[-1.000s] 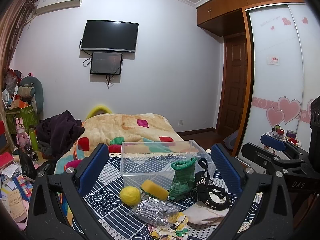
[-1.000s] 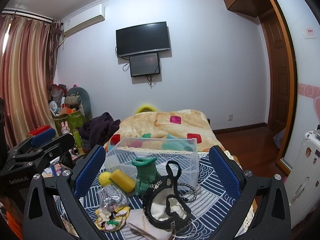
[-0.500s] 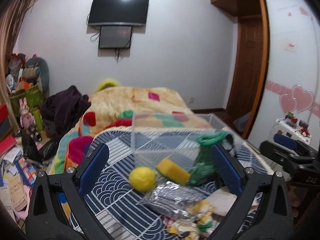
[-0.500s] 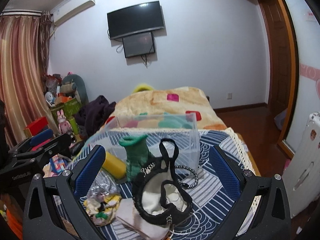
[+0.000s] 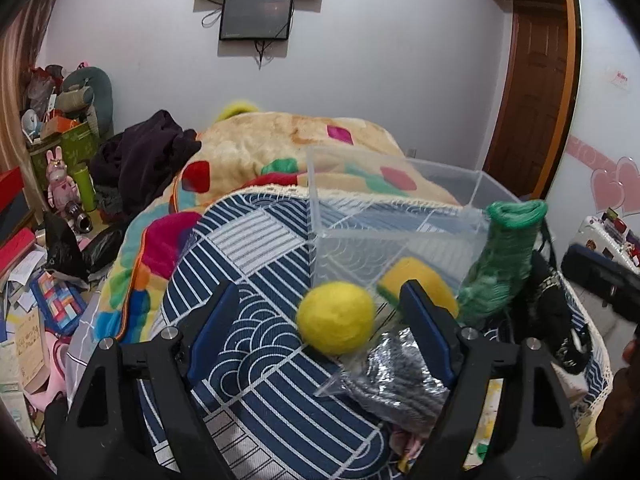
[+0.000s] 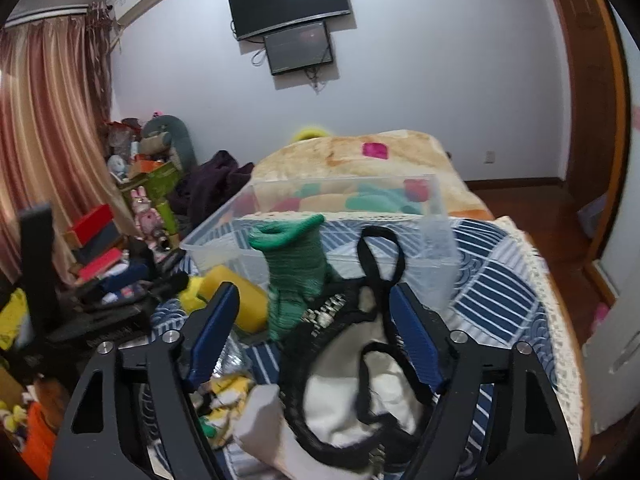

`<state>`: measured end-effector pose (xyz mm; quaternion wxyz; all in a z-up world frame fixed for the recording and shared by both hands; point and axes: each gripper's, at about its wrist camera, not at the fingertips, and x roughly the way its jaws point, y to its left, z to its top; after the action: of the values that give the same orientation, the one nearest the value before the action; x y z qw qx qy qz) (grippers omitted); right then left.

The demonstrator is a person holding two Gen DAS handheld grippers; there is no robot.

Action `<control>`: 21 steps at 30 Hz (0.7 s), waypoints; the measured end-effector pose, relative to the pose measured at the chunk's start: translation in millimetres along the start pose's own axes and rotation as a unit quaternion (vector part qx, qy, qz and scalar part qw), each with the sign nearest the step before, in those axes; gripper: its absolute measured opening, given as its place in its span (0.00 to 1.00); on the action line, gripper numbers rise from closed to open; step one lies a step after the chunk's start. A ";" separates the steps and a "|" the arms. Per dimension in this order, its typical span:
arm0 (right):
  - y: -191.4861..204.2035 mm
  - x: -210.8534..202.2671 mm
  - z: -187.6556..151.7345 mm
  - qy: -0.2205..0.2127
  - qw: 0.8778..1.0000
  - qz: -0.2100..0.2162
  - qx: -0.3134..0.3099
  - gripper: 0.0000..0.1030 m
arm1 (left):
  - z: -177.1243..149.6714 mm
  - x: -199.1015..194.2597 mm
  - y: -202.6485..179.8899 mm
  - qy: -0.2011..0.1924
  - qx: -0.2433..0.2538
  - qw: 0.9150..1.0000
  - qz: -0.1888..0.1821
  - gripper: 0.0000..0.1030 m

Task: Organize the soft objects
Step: 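Grasp the yellow felt ball with left tool while right tool grasps green knitted item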

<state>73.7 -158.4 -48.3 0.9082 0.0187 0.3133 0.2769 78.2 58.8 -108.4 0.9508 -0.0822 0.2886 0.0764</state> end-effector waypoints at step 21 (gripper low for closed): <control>7.2 46.8 6.4 0.057 0.998 -0.021 0.001 0.27 | -10.0 19.9 -1.4 0.030 -0.017 0.998 -0.051 0.38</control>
<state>104.3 -127.3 -67.8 0.8946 -0.0033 0.3651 0.2577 89.5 57.4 -127.6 0.9429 -0.1148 0.3114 0.0302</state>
